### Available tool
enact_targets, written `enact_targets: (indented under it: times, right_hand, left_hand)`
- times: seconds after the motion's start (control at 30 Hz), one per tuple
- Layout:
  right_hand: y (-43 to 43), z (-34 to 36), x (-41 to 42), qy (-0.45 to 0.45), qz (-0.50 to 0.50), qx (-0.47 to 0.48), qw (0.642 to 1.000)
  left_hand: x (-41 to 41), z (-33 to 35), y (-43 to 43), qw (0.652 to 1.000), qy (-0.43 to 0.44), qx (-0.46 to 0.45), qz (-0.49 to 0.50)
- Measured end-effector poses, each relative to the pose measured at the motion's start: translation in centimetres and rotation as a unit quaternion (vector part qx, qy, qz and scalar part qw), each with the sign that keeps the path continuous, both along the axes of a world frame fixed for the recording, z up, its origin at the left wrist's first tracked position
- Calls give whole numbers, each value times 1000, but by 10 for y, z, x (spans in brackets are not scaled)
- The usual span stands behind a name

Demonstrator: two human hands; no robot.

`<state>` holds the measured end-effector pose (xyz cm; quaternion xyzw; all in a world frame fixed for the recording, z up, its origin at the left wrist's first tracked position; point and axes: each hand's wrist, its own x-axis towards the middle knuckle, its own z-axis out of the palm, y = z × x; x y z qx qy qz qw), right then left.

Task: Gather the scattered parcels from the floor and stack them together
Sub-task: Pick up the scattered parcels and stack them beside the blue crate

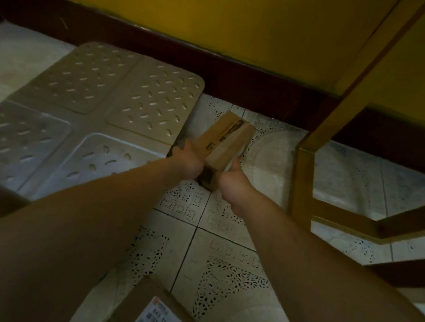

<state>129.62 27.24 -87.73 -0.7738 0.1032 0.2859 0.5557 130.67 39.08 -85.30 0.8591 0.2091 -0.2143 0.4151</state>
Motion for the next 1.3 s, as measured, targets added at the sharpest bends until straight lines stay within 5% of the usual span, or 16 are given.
enact_targets:
  times: [0.23,0.63,0.93,1.3]
  right_hand:
    - [-3,-3,-3,15,-58,46,997]
    - [-13,38,-64,50,-142,-30,988]
    - [8,187,-156,6,-126,-115,985]
    - [-2,474,-329,18,-71,-118,990]
  left_hand:
    - [-1,-2,-3,993,13,-117,28]
    - [-67,4,-11,963,38,-246,103]
    - [-159,152,1,949,7,-289,125]
    - [-329,430,6,963,75,-239,103]
